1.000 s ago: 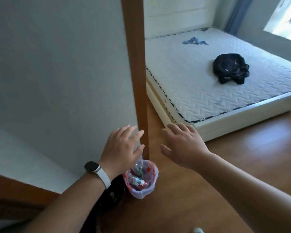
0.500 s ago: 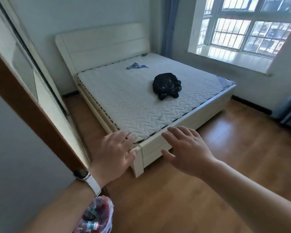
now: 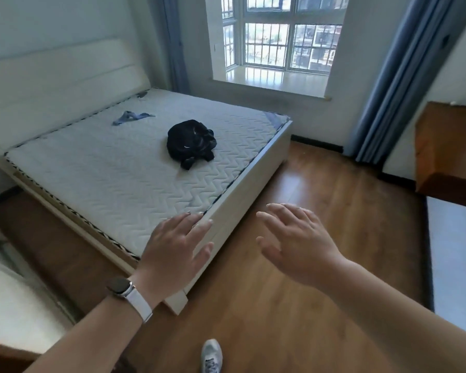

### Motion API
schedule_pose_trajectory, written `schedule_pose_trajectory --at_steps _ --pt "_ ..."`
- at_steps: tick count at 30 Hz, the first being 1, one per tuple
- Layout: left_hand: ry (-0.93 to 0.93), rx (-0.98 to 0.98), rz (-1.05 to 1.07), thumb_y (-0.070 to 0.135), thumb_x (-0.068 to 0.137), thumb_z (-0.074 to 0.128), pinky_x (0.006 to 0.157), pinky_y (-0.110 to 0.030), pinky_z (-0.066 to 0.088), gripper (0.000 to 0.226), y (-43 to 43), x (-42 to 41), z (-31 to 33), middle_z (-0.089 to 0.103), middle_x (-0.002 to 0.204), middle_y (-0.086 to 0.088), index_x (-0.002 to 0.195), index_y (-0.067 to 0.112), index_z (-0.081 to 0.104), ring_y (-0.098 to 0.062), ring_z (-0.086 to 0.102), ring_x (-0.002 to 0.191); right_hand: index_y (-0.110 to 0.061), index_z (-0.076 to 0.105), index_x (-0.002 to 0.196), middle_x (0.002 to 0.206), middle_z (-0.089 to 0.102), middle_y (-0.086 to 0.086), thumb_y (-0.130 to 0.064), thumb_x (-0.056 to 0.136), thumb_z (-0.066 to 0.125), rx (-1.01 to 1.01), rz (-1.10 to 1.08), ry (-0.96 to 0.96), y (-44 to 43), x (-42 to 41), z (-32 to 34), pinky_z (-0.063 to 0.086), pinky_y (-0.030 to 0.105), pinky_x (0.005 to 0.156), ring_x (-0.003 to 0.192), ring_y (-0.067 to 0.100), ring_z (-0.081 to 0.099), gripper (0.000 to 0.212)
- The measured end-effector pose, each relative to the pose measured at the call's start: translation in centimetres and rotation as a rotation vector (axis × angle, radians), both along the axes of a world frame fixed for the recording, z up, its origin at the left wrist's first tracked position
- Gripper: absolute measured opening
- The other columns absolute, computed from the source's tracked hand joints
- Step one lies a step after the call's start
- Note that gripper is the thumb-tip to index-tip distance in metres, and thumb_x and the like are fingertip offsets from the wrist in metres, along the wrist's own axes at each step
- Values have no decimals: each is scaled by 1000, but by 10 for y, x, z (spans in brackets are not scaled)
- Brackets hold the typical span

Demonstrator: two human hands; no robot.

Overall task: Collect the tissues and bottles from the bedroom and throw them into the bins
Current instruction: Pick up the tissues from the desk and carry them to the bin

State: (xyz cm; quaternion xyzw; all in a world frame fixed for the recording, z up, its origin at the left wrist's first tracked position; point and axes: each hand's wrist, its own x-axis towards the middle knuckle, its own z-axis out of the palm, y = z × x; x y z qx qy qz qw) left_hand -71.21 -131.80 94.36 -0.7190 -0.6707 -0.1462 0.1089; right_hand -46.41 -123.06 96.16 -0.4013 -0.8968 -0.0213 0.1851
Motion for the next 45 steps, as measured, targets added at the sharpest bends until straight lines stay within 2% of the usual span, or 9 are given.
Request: schedule_pose_trajectory --at_steps 8,16,22,30,35,42,45 --pt "-85 3 -178 47 91 45 99 -44 43 46 121 -39 -19 61 130 -2 125 22 63 -26 54 123 -25 58 126 129 56 -1 -53 82 46 -14 -216 -97 77 -26 -6 41 43 100 122 24 50 53" --pt "-99 -28 -289 47 94 42 104 -39 36 48 227 -108 -31 59 134 -3 129 21 61 -24 51 127 -24 59 125 130 57 0 -53 83 46 -25 -323 -135 149 -88 -9 41 44 100 122 25 51 53" --pt "-85 -59 -373 48 95 41 104 -36 32 47 286 -119 -40 60 132 -3 128 21 61 -24 51 127 -23 61 122 128 59 3 -53 83 44 -72 -394 -172 187 -99 -16 43 45 96 119 26 54 52" --pt "-44 -71 -448 48 94 44 103 -41 37 47 374 -98 -31 59 133 -2 131 22 58 -25 49 128 -23 60 126 132 56 2 -55 85 39 -142 -463 -108 258 -79 -20 39 46 100 124 24 50 56" --pt "7 -98 -420 49 93 40 102 -43 38 49 439 -70 -21 58 134 -1 130 23 59 -24 49 128 -24 60 125 131 57 4 -56 85 41 -143 -461 -62 326 -57 -30 40 49 99 123 26 51 55" --pt "60 -66 -429 49 91 42 101 -35 29 48 545 -7 3 59 132 2 128 24 59 -21 49 126 -22 62 121 125 60 5 -55 83 42 -144 -499 -16 433 12 -15 44 49 94 115 28 56 54" --pt "41 -38 -445 49 90 42 101 -38 33 49 590 28 7 60 132 1 129 24 59 -22 50 126 -21 61 124 128 58 6 -55 84 40 -149 -519 -8 472 48 -10 42 50 96 117 29 55 57"
